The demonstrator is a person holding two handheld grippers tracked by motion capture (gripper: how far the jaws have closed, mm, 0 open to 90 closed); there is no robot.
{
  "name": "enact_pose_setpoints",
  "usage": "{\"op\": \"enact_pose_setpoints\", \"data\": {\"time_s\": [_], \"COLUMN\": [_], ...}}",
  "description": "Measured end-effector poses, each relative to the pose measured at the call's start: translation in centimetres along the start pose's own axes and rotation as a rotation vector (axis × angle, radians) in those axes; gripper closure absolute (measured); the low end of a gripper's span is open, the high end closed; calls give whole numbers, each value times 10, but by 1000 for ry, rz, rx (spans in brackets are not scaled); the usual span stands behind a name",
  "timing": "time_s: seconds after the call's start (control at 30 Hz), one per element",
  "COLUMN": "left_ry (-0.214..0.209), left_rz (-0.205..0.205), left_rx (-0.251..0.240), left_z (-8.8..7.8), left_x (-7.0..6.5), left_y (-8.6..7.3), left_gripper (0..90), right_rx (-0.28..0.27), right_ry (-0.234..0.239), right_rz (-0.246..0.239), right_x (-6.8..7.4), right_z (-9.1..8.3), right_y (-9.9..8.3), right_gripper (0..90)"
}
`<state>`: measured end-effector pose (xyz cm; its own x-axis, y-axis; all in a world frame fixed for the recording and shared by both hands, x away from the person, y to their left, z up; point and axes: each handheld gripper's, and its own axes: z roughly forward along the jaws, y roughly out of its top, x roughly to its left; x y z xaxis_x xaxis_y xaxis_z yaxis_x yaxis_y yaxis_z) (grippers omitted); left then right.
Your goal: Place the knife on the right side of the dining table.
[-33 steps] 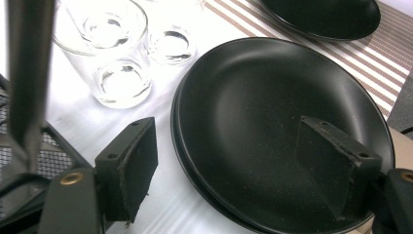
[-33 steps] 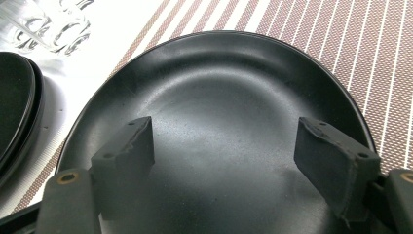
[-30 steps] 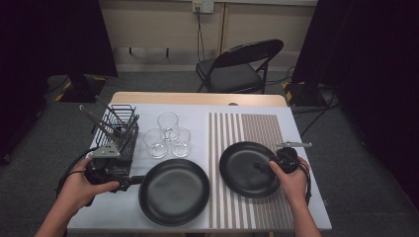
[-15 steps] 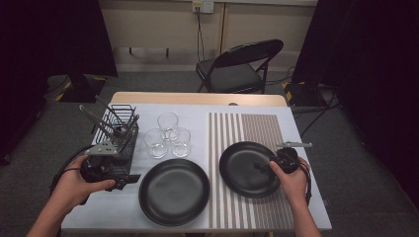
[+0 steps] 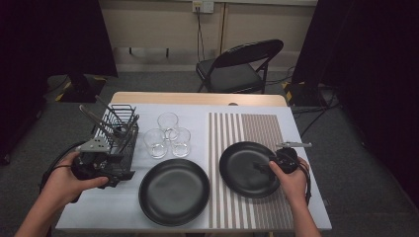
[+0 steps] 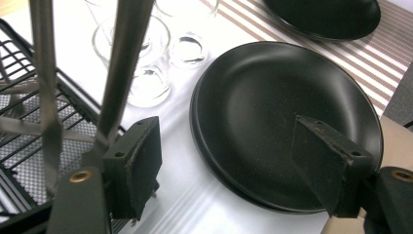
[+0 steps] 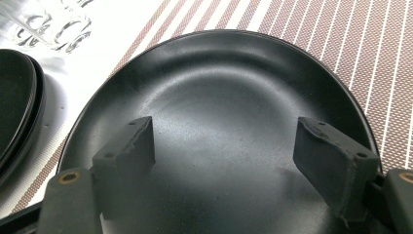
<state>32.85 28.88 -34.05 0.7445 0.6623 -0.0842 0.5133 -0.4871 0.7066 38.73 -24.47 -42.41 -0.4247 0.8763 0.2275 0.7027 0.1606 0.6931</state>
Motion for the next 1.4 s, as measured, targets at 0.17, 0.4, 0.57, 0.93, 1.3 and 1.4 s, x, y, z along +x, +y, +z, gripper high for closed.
{"op": "enact_pose_setpoints", "data": {"time_s": [0.17, 0.4, 0.57, 0.93, 1.3, 1.4], "left_ry": [6, 16, 26, 53, 67, 75], "left_rz": [5, 18, 26, 55, 56, 56], "left_rx": [9, 10, 11, 35, 51, 57], "left_z": [-4, -11, -15, -17, -19, -19], "left_x": [2, 7, 10, 17, 27, 28], "left_y": [1, 7, 12, 19, 22, 23], "left_gripper": [272, 289, 296, 355, 390, 394], "right_rx": [-1, 1, 0, 6, 3, 3], "right_ry": [3, 4, 6, 8, 9, 9], "right_rz": [2, 1, 2, 2, 2, 2], "right_x": [-1, -1, -1, -1, -1, -1], "right_z": [0, 0, 0, 0, 0, 0], "right_y": [0, 0, 0, 0, 0, 0], "right_gripper": [224, 225, 225, 227, 227, 228]}}
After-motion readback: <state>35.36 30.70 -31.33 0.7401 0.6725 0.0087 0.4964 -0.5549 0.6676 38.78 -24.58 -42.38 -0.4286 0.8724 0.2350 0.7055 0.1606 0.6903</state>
